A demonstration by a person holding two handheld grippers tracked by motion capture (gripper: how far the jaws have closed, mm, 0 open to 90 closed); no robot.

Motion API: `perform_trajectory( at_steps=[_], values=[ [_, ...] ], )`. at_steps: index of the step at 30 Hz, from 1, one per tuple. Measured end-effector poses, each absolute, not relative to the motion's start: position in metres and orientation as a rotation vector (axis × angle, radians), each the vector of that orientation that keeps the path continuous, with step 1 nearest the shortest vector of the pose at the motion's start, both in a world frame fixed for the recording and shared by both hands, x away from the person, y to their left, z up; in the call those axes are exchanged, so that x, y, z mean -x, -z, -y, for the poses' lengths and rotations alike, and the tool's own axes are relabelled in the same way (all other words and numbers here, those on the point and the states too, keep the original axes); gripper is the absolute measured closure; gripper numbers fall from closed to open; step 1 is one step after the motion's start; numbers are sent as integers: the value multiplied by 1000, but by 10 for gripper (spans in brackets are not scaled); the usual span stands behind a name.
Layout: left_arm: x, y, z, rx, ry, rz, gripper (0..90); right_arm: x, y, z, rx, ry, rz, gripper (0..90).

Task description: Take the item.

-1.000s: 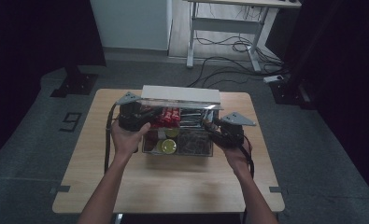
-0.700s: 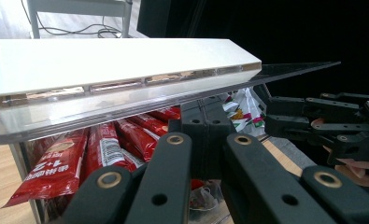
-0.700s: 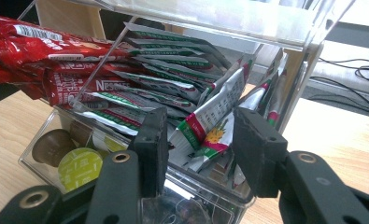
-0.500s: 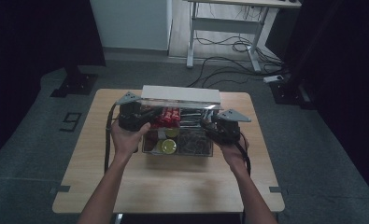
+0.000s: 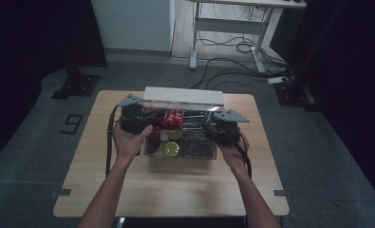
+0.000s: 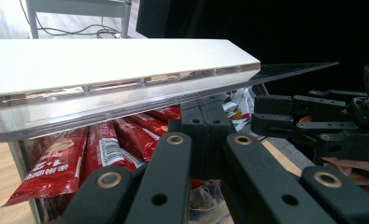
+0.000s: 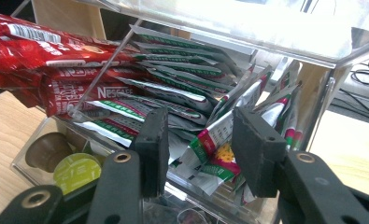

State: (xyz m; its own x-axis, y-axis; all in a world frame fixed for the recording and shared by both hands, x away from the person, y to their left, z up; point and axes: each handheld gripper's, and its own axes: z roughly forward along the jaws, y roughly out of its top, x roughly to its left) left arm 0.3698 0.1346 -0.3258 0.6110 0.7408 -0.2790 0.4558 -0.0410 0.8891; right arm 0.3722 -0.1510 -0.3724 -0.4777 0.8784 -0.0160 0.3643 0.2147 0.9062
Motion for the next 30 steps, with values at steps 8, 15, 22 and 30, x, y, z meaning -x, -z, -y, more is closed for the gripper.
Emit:
perform_trajectory(
  at_steps=[8, 15, 22, 30],
  values=[
    [-369, 326, -135, -1677, -307, -997, 900, -375, 378, 151, -1152, -1191, -1952, 581],
    [-369, 326, -135, -1675, -306, -998, 900, -381, 381, 145, -1159, -1148, -1948, 589],
    [-369, 326, -136, -1672, -306, -999, 900, -383, 386, 138, -1146, -1088, -1925, 649],
    [-368, 327, -136, -1670, -306, -999, 900, -381, 388, 143, -1170, -1104, -1924, 837]
  ],
)
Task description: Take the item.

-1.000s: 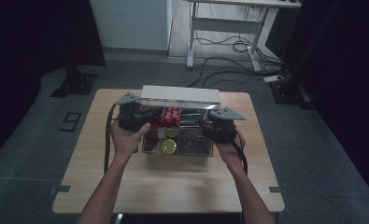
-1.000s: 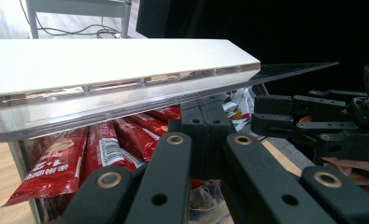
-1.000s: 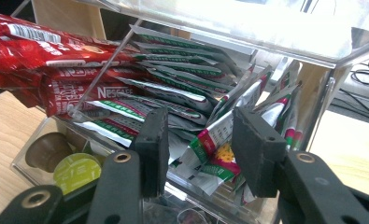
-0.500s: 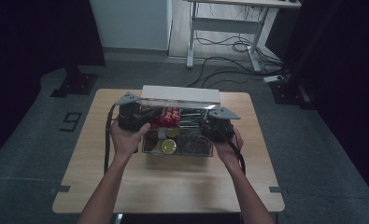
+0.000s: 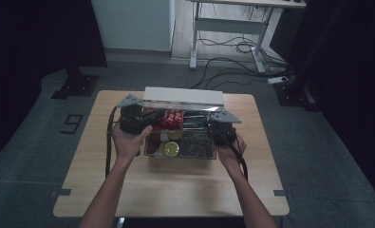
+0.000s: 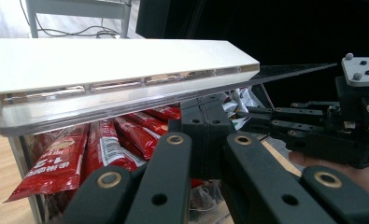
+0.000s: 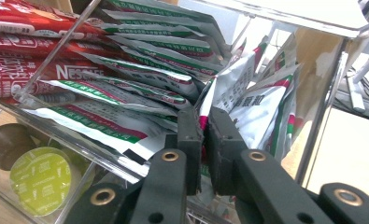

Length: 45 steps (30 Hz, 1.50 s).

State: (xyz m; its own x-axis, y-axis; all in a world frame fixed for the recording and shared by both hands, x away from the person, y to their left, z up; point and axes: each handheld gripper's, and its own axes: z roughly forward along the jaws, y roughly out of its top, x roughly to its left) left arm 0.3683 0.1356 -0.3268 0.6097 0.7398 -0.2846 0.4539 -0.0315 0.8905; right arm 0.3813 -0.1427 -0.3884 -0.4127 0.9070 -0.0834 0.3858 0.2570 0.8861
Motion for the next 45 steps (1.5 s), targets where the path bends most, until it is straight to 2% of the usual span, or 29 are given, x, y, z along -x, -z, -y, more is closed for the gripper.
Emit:
perform_trajectory(
  at_steps=[11, 33, 45],
  values=[
    [-369, 327, -134, -1665, -306, -1001, 900, -367, 380, 160, -1199, -1271, -1897, 864],
    [-375, 326, -137, -1642, -294, -1017, 900, -357, 382, 164, -1167, -1293, -1861, 870],
    [-375, 323, -136, -1640, -297, -1011, 900, -340, 370, 179, -1152, -1373, -1777, 872]
  ],
)
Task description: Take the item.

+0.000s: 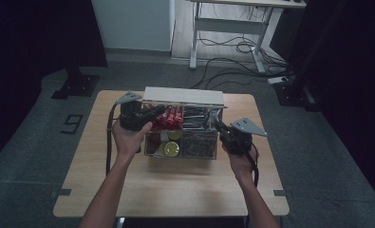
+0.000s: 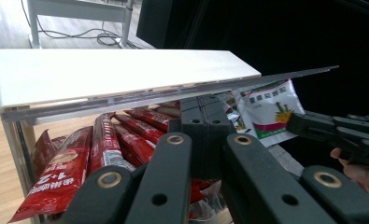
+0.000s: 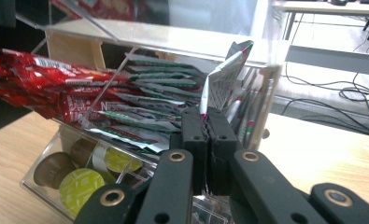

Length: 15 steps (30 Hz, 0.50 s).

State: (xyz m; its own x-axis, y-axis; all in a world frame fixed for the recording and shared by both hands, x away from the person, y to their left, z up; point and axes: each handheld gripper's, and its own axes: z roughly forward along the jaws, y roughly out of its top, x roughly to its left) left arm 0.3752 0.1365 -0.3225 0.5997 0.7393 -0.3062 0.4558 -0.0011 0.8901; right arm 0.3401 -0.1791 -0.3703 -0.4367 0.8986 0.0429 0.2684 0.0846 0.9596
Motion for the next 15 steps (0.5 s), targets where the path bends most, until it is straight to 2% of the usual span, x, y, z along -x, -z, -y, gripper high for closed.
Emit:
perform_trajectory(
  at_steps=[15],
  values=[
    [-376, 323, -138, -1632, -299, -1018, 900, -323, 365, 198, -1160, -1496, -1730, 874]
  ],
)
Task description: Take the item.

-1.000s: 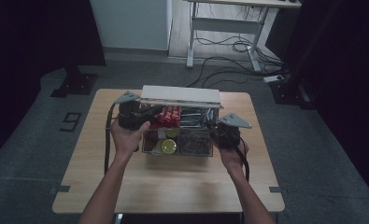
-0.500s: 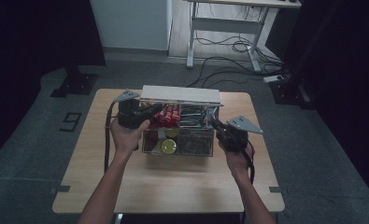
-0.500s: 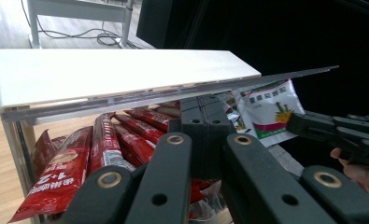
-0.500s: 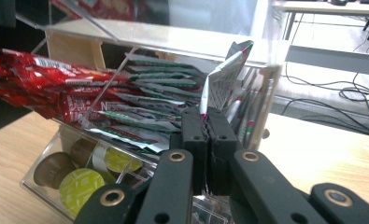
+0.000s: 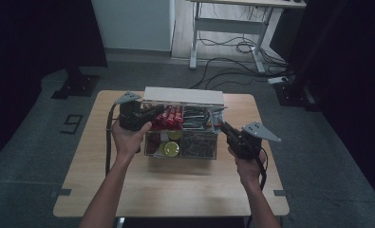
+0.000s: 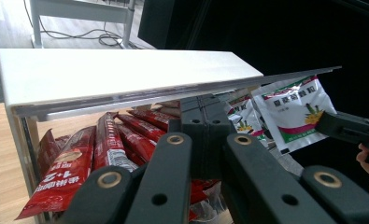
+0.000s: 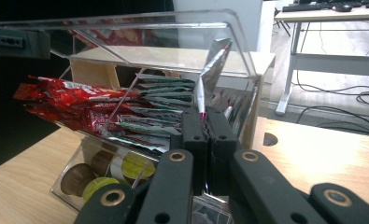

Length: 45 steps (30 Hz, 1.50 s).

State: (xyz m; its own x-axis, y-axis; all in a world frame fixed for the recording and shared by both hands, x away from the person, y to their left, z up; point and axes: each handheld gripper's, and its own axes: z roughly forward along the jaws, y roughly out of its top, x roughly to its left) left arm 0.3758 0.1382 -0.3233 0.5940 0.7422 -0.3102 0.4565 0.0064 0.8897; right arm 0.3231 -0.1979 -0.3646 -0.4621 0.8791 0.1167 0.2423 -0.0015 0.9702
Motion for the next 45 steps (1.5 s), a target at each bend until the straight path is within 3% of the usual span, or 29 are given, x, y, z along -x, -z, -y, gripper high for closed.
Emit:
perform_trajectory(
  at_steps=[45],
  values=[
    [-374, 324, -135, -1641, -297, -1014, 900, -297, 381, 246, -1221, -1521, -1660, 876]
  ],
)
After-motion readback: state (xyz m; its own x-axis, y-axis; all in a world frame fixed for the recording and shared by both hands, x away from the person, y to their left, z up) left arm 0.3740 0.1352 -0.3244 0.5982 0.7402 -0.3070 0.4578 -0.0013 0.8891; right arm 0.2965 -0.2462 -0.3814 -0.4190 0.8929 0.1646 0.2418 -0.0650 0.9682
